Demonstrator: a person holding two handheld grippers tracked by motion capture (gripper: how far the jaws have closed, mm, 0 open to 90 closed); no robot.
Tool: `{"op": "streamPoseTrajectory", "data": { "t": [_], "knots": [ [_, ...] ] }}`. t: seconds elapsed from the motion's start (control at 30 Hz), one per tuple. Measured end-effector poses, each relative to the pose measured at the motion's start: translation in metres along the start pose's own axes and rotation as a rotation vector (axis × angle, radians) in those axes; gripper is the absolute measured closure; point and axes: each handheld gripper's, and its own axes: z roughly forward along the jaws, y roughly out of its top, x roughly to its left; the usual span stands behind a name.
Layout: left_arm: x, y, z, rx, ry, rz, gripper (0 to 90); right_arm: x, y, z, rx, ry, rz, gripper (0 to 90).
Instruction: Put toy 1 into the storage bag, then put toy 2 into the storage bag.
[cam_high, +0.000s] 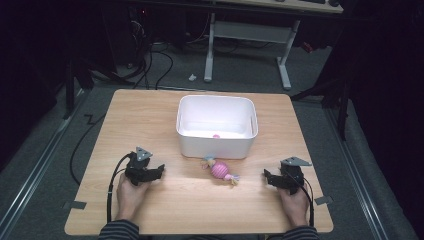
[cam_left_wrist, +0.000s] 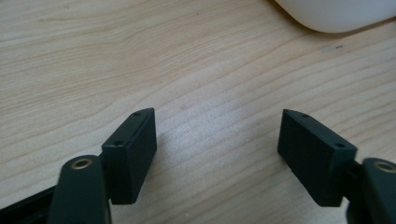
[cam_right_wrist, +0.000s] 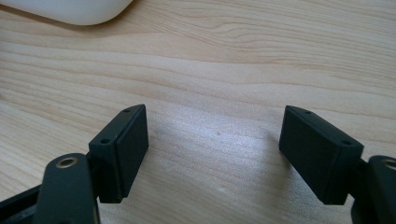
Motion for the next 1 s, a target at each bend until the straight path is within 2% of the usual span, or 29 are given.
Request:
{"op": "streamPoseTrajectory", "data": {
  "t": [0.47,0.6,0.77,0.83,0.93,1.0],
  "knots": [
    [0.0,-0.001,-0.001,0.0,0.007,-0.007,26.4,0.0,0.0,0.0,0.005,0.02,-0.018,21.4],
    [0.0,-0.001,-0.001,0.0,0.006,-0.009,26.3,-0.003,0.002,-0.002,0.032,0.039,-0.041,21.9],
    [0.0,-0.001,-0.001,-0.001,0.006,-0.01,26.5,-0.006,0.007,-0.005,0.069,0.042,-0.029,25.5],
    [0.0,-0.001,-0.001,-0.001,0.007,-0.011,26.6,-0.009,0.012,-0.011,0.053,0.043,-0.023,27.0],
    [-0.001,0.0,0.0,-0.001,0.008,-0.012,26.5,-0.012,0.019,-0.02,0.029,0.058,0.018,27.9],
    [-0.001,0.0,0.0,0.0,0.01,-0.01,26.4,-0.011,0.022,-0.025,0.012,0.066,0.02,28.5]
  ]
}}
